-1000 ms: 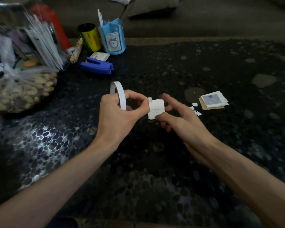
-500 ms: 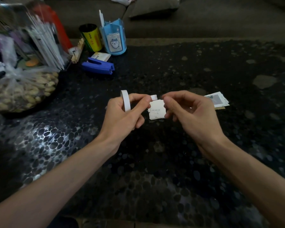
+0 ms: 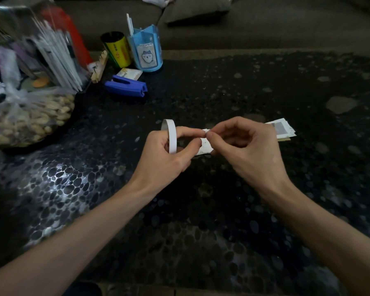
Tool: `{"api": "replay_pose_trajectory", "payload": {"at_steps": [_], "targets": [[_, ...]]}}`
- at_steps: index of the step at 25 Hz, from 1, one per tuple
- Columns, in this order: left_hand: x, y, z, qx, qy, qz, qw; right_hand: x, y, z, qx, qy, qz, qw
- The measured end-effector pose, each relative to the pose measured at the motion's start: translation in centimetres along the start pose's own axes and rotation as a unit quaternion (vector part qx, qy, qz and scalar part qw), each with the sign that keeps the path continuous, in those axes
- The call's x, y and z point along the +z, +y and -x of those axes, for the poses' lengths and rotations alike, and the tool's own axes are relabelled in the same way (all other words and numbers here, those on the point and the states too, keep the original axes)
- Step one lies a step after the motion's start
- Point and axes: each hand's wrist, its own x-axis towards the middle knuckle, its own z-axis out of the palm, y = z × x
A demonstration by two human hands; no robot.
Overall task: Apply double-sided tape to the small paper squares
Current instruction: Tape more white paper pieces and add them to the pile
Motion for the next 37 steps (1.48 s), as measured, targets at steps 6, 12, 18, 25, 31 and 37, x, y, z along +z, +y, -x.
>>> {"api": "replay_pose_trajectory", "payload": {"at_steps": [6,12,18,25,31,37], "targets": [[0.1,0.1,0.1,0.029,0.001,-0.031,0.999,-0.1,-0.1,0.1,0.011,-0.007,-0.012,1.000],[0.3,-0.5,0.1,0.055,0.012,-0.067,0.996,-0.1,-0.3,0.0,0.031,0.001,-0.039,0.999],[0.3,-0.6,0.2,0.059,0.009,-0.075,0.995,-0.1,-0.4,-0.1,0.030,-0.003,-0.048,0.998],[0.4,-1.0,0.3,0.058,0.011,-0.076,0.995,-0.3,-0.3,0.0,0.024,-0.012,-0.041,0.999],[0.2,-0.8,0.2,0.046,0.031,-0.010,0.998,-0.4,-0.4,-0.1,0.015,-0.021,-0.043,0.999],[0.2,-0.7,0.2,0.036,0.033,0.005,0.999,-0.2,-0.3,0.0,-0.012,-0.021,-0.042,0.999]]}}
